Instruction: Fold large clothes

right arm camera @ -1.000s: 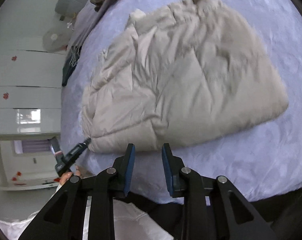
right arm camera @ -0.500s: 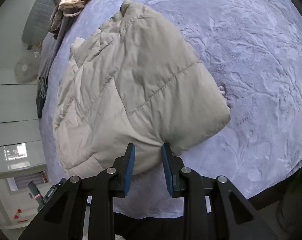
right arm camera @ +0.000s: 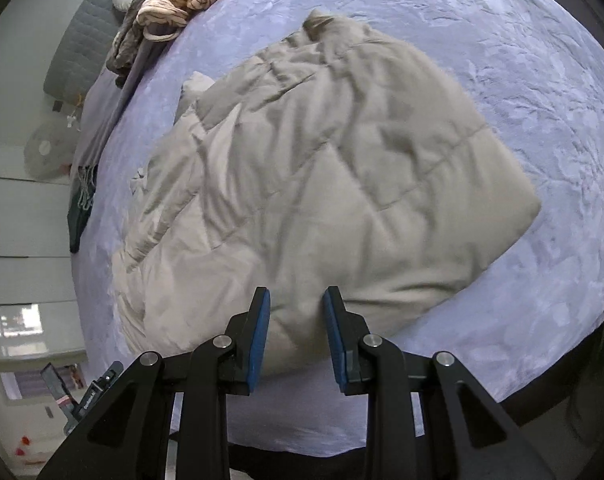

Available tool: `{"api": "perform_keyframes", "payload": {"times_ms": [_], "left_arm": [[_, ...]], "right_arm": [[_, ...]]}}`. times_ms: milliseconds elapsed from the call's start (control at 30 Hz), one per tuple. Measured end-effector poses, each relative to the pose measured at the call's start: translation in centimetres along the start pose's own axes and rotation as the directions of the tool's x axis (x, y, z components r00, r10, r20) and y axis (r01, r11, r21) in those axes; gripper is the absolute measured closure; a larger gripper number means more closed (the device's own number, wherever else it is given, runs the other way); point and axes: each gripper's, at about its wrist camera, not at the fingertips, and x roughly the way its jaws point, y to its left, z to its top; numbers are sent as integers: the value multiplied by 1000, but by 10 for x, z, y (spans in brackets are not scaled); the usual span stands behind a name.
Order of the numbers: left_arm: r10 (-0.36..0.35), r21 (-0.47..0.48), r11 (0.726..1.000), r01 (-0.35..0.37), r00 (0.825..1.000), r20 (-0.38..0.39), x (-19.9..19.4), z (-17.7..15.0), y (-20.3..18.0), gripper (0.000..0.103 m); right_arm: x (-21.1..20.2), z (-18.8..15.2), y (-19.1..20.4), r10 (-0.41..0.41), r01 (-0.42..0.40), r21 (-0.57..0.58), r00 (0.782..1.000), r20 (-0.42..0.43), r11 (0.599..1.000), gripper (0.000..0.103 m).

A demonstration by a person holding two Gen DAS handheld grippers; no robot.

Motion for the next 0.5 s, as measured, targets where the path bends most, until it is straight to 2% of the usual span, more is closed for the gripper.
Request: {"api": "perform_keyframes", "payload": {"times_ms": [100, 200, 367, 500], "left_arm": [[-16, 6, 1000, 16, 1000, 2, 4, 8, 7, 0], [-28, 22, 999, 28, 999, -29, 16, 14, 11, 0], [-11, 90, 996, 15, 999, -39, 31, 21, 7, 0], [-40, 118, 992, 46, 998, -52, 40, 27, 6, 0]], "right_arm": [[11, -5, 24, -26, 26, -31, 1000, -16, 999, 72], [25, -11, 51, -30, 28, -59, 999, -36, 998, 70], [60, -23, 102, -30, 14, -149, 994, -102, 989, 44], [83, -29, 135, -44, 14, -209, 989, -140, 978, 26]]}}
